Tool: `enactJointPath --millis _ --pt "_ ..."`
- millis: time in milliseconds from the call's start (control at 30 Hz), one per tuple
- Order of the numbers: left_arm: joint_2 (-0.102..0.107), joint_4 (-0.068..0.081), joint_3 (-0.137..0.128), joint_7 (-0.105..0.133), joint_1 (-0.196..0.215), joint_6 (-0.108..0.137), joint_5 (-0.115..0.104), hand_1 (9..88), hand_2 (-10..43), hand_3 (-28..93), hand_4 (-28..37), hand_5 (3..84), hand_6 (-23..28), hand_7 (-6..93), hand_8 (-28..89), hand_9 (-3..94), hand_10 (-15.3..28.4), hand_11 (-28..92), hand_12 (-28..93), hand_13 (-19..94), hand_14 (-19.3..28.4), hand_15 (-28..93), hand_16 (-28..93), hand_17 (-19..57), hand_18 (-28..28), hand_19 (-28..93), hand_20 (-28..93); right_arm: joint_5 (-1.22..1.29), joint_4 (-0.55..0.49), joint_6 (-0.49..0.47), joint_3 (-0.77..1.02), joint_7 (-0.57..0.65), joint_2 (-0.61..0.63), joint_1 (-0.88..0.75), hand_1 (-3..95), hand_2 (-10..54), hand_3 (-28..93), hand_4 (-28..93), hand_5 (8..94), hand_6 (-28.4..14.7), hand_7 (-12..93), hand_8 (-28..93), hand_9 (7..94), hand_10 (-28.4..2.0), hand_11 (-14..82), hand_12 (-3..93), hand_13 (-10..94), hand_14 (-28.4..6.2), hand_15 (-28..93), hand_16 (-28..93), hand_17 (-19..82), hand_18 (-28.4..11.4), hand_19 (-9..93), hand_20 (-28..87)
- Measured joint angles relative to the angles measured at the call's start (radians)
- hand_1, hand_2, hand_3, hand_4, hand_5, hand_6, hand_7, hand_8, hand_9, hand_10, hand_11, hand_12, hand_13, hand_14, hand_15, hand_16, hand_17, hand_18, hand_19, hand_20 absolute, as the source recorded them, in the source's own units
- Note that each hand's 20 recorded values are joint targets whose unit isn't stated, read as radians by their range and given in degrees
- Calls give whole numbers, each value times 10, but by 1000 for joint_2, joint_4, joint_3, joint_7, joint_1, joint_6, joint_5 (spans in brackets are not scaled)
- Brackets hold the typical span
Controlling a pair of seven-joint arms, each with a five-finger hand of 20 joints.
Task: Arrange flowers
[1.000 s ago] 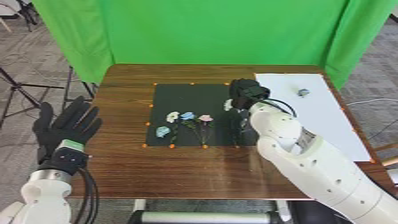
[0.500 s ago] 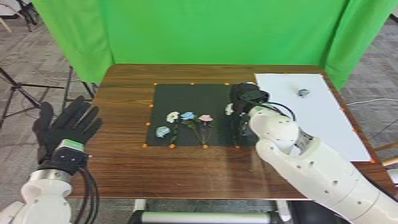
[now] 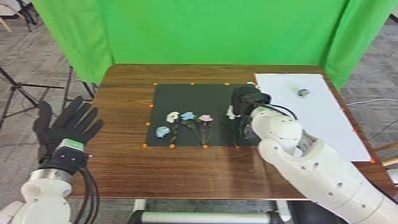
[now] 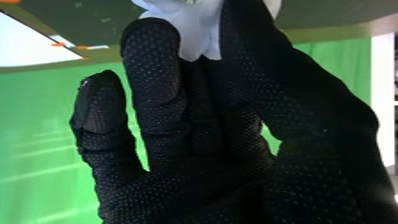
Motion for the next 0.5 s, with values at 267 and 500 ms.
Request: enactJointPath --millis 267,500 --pt "-2 0 -5 -12 1 -3 0 214 145 674 -283 314 75 156 -86 253 134 197 102 120 128 290 -79 -86 134 290 58 16 -31 -70 24 5 0 -10 503 -95 752 -283 608 -36 209 -134 605 -156 151 162 659 -90 588 353 351 -237 835 364" --pt "-2 -1 -4 -4 1 -3 -1 221 136 685 -283 319 77 158 -87 254 136 202 105 127 132 302 -79 -85 133 292 58 36 -82 -92 64 26 8 -29 475 -95 779 -283 576 -40 182 -126 633 -160 188 179 661 -111 675 305 356 -245 851 373"
